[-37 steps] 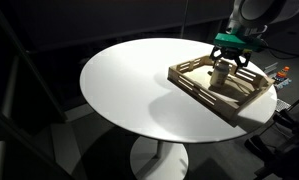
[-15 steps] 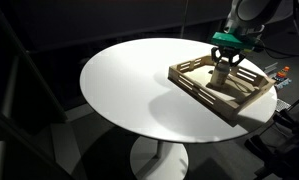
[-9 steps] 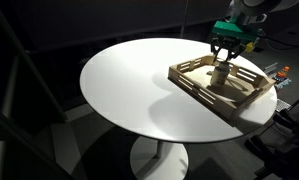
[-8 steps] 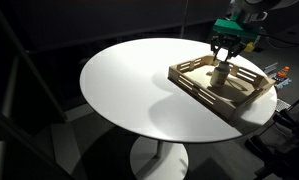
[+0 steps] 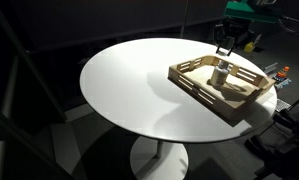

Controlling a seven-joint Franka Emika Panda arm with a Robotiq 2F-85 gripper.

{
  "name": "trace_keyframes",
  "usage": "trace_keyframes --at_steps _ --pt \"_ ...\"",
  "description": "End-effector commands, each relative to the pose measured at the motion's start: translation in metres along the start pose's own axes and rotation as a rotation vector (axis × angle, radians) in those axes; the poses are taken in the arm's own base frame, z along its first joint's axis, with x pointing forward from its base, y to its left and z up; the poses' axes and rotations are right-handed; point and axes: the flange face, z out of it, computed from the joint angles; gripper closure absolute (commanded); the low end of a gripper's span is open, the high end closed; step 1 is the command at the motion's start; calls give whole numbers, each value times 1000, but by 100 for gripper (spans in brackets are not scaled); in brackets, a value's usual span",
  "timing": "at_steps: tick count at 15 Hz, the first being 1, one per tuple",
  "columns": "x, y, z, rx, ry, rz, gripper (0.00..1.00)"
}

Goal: Put the lid on the bottle

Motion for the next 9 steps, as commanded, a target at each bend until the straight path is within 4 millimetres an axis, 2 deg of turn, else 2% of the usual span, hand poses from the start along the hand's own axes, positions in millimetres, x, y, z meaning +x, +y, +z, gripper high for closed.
trace_keyframes --at_steps 1,5,9 --pt "-19 14 -22 -7 -18 -80 81" --pt "-36 21 -28 -29 -43 -143 81" --pt "-46 23 -26 -61 -62 -177 81"
